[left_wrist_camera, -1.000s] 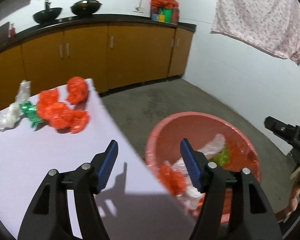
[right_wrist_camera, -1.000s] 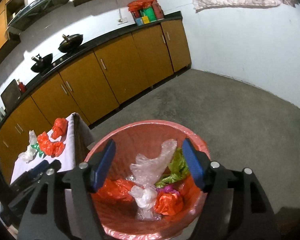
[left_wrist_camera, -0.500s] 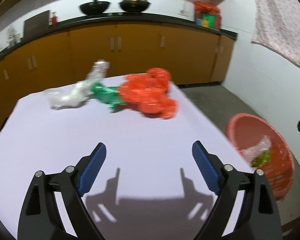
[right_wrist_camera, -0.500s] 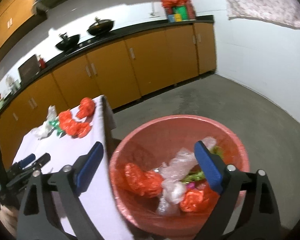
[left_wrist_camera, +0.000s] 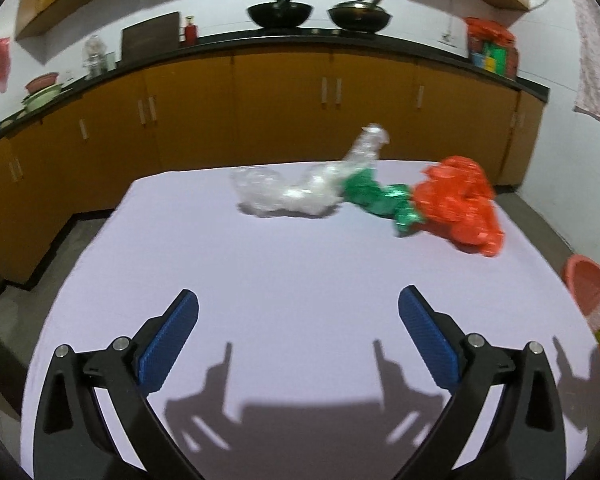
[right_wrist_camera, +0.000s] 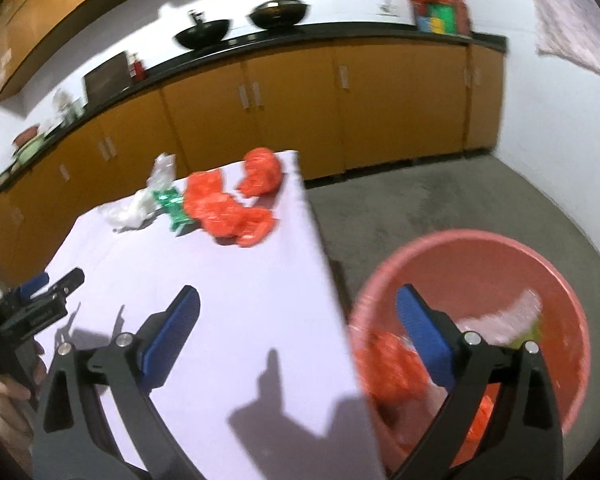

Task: Collect trash
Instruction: 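Move both tools back over the table toward the remaining bags, then grasp the orange bag with the right tool while the left tool grasps the clear bag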

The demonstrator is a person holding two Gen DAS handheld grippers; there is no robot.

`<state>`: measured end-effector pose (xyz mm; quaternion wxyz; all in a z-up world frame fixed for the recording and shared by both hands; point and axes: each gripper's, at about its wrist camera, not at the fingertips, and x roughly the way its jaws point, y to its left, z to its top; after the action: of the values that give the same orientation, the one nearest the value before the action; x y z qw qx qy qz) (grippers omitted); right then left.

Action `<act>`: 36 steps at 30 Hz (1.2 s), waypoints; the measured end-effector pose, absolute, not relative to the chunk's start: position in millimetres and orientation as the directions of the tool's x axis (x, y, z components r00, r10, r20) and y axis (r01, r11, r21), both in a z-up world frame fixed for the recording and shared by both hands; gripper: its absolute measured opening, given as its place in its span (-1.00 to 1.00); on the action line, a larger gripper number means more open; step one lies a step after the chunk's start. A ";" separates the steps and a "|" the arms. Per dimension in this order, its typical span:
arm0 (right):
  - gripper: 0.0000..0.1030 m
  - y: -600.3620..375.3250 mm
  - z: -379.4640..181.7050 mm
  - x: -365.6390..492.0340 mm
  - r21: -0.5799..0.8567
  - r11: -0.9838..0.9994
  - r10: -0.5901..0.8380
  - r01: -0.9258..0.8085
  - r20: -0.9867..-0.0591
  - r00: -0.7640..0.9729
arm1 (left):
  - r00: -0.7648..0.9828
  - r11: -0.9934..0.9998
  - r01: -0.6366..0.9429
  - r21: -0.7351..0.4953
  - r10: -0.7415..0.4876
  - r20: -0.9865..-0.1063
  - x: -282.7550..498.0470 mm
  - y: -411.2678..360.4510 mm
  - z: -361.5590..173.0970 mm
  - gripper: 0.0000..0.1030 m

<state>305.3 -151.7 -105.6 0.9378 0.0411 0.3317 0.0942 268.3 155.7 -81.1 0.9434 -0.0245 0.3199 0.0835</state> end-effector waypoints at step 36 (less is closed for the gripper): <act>-0.34 -50.1 -152.4 437.7 0.094 0.945 0.287 -0.315 -0.704 0.650 | 0.786 0.983 -0.166 0.079 0.181 -0.591 401.8 203.3 -77.3 0.96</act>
<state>437.7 -50.1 -152.4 0.9081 -0.0180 0.3842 0.1656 401.8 203.3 -77.3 0.9450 0.0114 0.3137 0.0918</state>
